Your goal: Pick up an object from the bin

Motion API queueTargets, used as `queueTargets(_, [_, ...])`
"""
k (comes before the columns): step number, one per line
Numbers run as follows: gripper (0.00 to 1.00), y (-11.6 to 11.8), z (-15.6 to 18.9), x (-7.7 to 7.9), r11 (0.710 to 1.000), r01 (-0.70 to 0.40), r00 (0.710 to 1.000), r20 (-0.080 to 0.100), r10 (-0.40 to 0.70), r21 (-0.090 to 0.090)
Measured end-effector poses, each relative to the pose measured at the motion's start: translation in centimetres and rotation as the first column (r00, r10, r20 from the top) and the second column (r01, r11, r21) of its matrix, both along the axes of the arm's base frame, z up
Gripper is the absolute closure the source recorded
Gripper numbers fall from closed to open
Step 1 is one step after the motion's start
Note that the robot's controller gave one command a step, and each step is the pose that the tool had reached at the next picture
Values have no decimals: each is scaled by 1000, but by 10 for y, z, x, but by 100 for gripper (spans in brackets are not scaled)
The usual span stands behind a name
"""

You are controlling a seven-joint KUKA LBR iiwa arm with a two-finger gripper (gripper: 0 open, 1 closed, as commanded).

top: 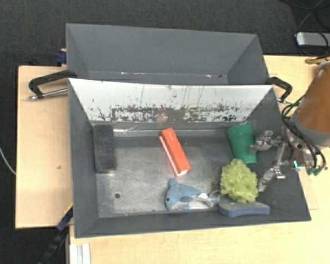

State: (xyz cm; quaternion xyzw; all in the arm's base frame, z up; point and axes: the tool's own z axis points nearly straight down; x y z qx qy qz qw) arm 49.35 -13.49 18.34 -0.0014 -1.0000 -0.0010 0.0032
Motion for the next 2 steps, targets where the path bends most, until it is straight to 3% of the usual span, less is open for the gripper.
queueTargets(1, [100, 1, 4, 1, 1000, -3, 1000, 6, 3, -1])
queueTargets(2, [100, 1, 4, 1, 1000, -3, 1000, 6, 3, -1])
